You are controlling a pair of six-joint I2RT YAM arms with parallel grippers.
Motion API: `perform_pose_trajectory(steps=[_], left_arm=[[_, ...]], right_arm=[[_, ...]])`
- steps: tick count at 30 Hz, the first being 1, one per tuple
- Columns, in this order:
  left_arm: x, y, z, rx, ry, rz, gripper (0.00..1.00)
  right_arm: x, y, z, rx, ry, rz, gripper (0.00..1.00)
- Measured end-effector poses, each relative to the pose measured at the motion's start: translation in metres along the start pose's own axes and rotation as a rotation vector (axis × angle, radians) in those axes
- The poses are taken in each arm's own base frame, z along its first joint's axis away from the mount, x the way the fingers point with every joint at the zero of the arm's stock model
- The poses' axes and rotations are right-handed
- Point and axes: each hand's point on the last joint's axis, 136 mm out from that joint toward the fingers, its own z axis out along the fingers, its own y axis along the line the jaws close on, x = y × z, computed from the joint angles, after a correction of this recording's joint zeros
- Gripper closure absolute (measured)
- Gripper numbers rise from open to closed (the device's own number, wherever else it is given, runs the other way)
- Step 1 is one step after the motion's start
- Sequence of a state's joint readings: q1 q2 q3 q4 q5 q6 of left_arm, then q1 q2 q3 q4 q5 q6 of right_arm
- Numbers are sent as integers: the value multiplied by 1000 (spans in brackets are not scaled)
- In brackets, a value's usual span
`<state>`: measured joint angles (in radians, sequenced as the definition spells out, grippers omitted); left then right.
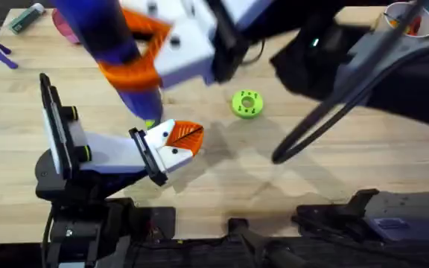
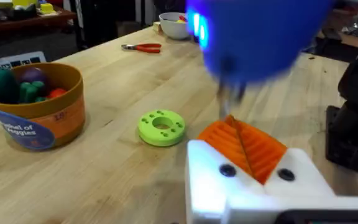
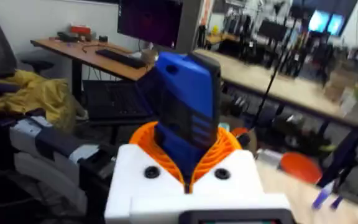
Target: Pick up the gripper from the table and insert it into the empty holder that is missing its gripper. Then pick up a screw, insert it into the mounting hole, and use the screwdriver to tighten it. Finally, clean up the table by picking up the vegetable and placing it into the bucket.
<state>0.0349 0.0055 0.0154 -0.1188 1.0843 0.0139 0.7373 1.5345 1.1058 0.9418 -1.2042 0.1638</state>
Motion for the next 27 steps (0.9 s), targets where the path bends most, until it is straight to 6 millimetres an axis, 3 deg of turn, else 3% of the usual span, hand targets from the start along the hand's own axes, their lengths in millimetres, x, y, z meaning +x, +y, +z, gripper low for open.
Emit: perform_pose_trajectory(steps=[5,11,18,24,27], left_arm=[[0,0,0,0,0,0,995],[0,0,0,0,0,0,995],[0,0,0,0,0,0,995],[0,0,0,0,0,0,995],[0,0,0,0,0,0,995]], right_arm=[[-43,-3,4,-31,-34,-85,977],[-48,-9,-5,-24,-20,-26,977],[-18,-52,-45,151,68,251,977],[39,-110,-123,568,182,476,977],[63,-124,-167,750,262,517,977]])
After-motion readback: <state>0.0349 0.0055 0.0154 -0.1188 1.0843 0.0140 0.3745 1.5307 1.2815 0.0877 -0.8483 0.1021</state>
